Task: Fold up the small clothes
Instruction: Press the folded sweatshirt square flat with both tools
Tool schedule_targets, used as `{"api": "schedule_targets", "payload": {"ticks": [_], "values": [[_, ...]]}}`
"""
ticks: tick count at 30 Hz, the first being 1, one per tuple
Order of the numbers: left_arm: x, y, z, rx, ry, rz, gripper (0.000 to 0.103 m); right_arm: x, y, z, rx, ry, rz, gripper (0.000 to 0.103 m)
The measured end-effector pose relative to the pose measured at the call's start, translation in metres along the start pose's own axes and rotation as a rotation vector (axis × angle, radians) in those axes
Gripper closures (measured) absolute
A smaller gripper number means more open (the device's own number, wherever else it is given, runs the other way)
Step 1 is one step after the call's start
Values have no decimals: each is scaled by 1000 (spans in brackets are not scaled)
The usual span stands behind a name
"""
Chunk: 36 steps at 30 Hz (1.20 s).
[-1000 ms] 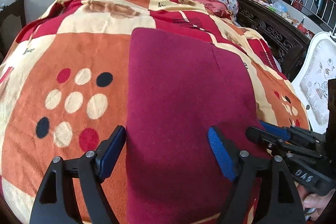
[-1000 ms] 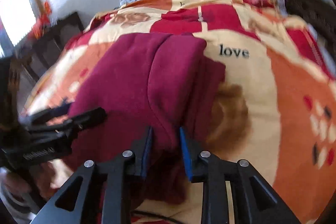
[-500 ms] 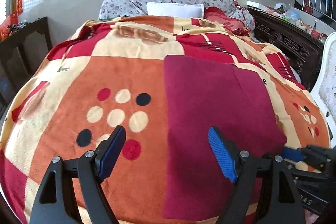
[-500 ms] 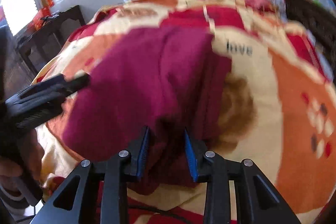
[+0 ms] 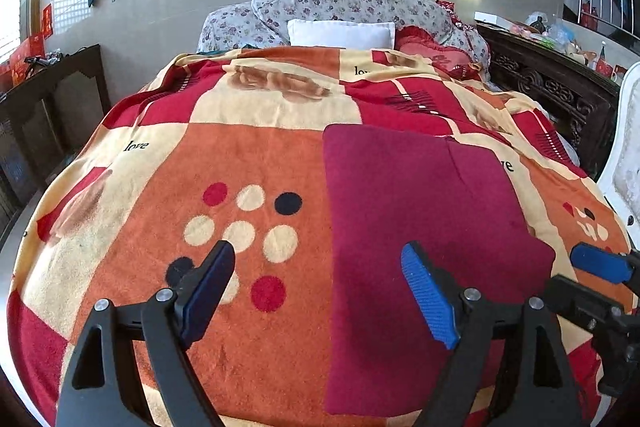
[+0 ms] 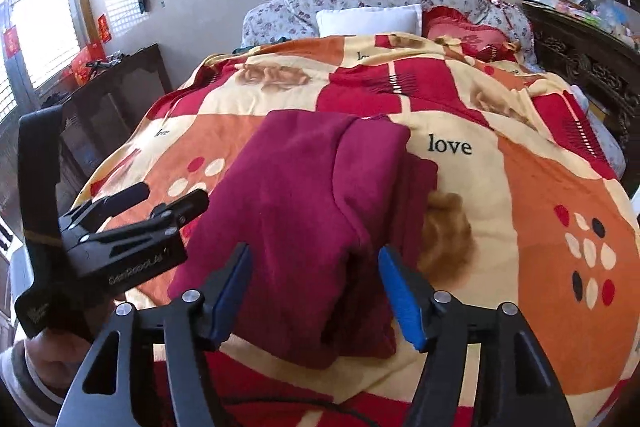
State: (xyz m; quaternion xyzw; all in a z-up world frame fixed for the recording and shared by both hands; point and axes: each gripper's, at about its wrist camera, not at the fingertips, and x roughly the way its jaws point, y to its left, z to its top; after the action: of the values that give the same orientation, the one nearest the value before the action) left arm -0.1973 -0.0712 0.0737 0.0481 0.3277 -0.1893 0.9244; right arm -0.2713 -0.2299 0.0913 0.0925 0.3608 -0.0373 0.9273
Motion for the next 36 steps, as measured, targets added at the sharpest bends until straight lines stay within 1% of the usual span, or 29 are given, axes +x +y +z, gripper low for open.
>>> {"api": "schedule_targets", "payload": {"ticks": [9,18,36], "values": [[-3,2,-1,6,-4,-3,18,5,-3,5,27,8,-11,32],[-9,1,-1,11,-31,19,18,4,-5,4,43,0,-8,27],[-9,0,-2,11,-22,24,18,12,-5,-2,56,21,-3,22]]}}
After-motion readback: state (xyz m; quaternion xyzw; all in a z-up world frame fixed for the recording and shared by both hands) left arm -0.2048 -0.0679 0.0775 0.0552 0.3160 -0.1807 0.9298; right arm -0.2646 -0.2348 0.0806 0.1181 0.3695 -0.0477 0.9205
